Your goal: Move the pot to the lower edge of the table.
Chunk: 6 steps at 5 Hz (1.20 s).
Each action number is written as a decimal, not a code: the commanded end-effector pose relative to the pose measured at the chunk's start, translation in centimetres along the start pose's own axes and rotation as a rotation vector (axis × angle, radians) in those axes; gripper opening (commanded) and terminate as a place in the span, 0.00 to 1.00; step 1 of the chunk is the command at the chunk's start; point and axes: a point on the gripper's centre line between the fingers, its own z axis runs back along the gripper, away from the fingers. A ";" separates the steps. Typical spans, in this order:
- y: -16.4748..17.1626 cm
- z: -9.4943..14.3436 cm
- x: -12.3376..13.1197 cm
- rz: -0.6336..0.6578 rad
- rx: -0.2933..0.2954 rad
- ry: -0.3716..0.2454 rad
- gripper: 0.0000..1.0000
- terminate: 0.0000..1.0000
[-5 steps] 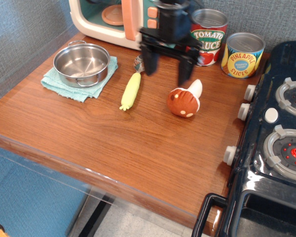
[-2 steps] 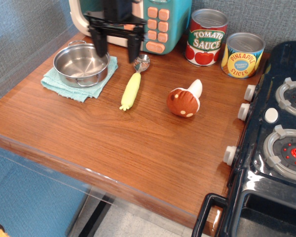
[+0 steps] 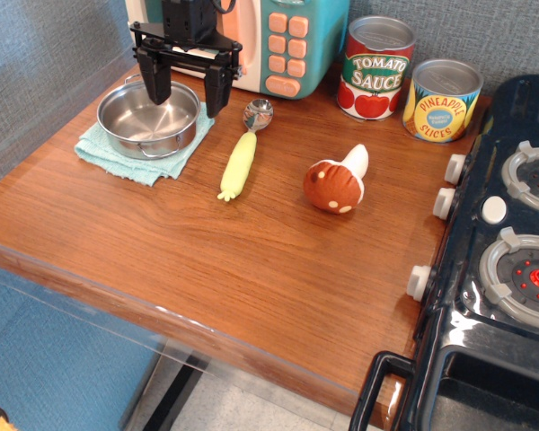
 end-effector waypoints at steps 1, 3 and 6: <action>0.8 -0.2 1.1 0.025 -0.005 -0.030 1.00 0.00; 0.9 -1.7 1.3 0.053 -0.024 -0.022 1.00 0.00; 0.2 -1.8 1.1 0.042 -0.044 -0.035 0.00 0.00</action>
